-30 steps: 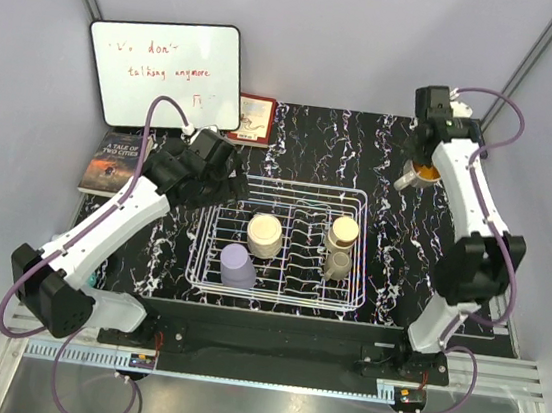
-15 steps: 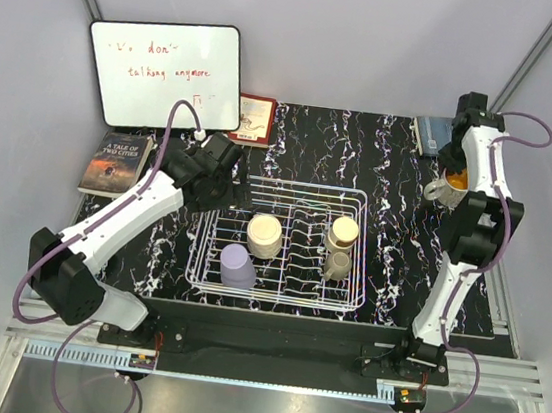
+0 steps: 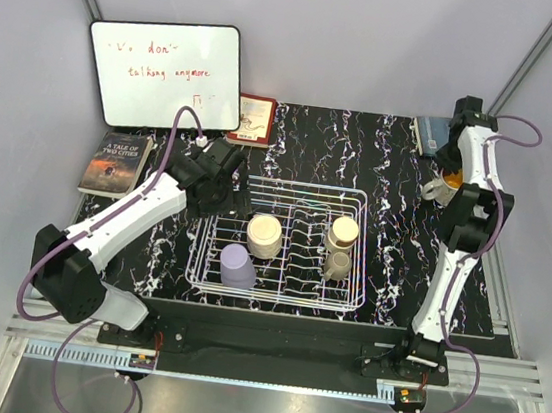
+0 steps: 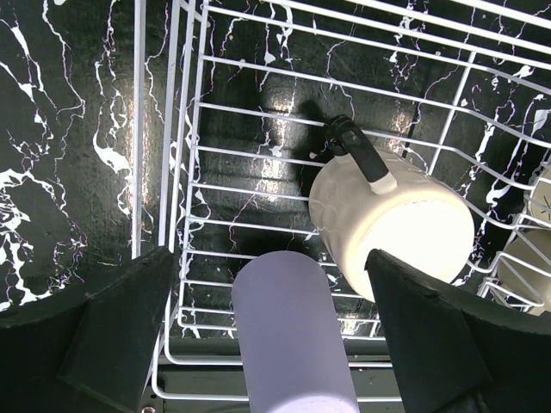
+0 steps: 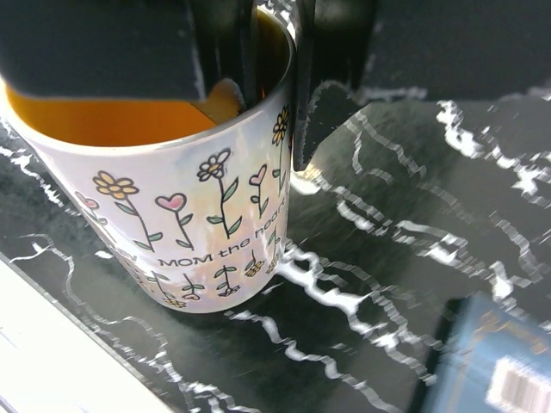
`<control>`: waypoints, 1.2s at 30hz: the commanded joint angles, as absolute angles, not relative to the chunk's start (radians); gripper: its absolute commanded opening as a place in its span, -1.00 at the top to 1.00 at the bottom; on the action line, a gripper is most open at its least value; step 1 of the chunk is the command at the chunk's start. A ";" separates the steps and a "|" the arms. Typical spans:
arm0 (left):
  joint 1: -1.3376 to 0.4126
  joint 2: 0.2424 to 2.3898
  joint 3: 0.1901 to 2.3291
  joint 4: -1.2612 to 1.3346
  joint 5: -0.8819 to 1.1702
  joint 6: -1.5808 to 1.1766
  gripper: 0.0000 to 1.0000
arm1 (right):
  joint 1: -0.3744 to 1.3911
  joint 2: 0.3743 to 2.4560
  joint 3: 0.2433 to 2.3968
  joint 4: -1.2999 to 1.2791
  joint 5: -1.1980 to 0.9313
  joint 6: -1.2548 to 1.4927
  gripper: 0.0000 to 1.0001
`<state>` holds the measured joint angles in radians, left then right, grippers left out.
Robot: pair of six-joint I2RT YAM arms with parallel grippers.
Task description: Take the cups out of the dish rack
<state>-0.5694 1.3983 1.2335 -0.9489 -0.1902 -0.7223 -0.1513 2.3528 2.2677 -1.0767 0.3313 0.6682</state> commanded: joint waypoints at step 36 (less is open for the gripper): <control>-0.572 1.402 1.261 -0.916 -0.176 -0.723 -0.98 | -0.212 2.169 2.373 -1.075 0.126 0.687 -0.57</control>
<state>-0.5694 1.4410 1.2335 -0.9478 -0.1604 -0.7410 -0.2131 2.3421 2.3371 -1.0710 0.1837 0.6418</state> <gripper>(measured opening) 0.987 0.760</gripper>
